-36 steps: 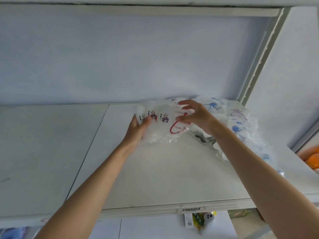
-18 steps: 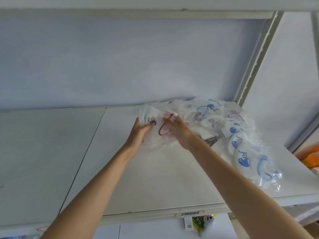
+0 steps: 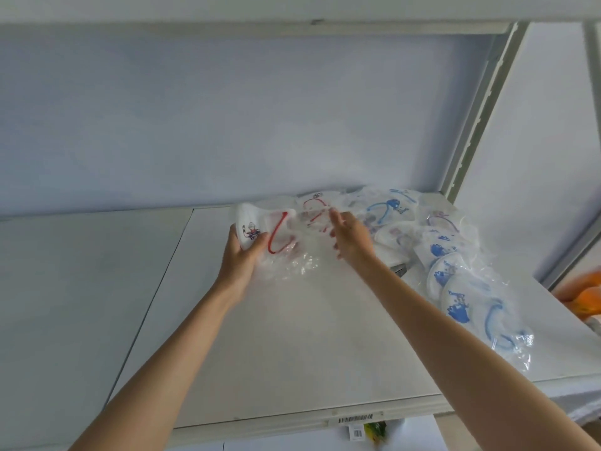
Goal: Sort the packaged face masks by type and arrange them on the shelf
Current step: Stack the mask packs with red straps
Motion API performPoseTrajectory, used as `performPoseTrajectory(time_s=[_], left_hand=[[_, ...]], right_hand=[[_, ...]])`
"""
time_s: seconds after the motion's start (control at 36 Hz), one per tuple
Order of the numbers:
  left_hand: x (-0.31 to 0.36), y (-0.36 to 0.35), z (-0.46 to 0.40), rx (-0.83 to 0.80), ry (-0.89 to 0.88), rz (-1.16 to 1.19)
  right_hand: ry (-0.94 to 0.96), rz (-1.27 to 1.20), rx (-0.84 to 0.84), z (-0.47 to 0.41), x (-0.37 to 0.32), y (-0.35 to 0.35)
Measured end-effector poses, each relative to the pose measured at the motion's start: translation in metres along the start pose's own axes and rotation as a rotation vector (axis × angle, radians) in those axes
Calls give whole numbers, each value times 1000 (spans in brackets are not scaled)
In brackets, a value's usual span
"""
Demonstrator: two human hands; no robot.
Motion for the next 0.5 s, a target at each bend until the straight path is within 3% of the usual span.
performPoseTrajectory(time_s=[0.06,0.11,0.25,0.39,0.5], left_hand=[[1,13,-5,40,-31,-35],[0,23,-10,77,-41,-60],[-5,32,-15,87,-35,-103],[-8,31,-16,74,-8,-125],[-9,33,-17,83,-1,-123]], right_hand=[[-33,207,183,-18,9,31],[-95,335,260,-38,22,49],[-195,574,218,-58,31,51],[-243,419,62,-76,29,40],[-273,118,-4,-78,26,46]])
Point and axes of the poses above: each hand's wrist, its own z-axis away from the middle knuckle, its own y-axis out of the back of the hand, x = y × z, the point moved 9 cm from there along -z, towards the middle knuckle, and after that the axes turned 13 degrees about -y, right-handed, at the moved point
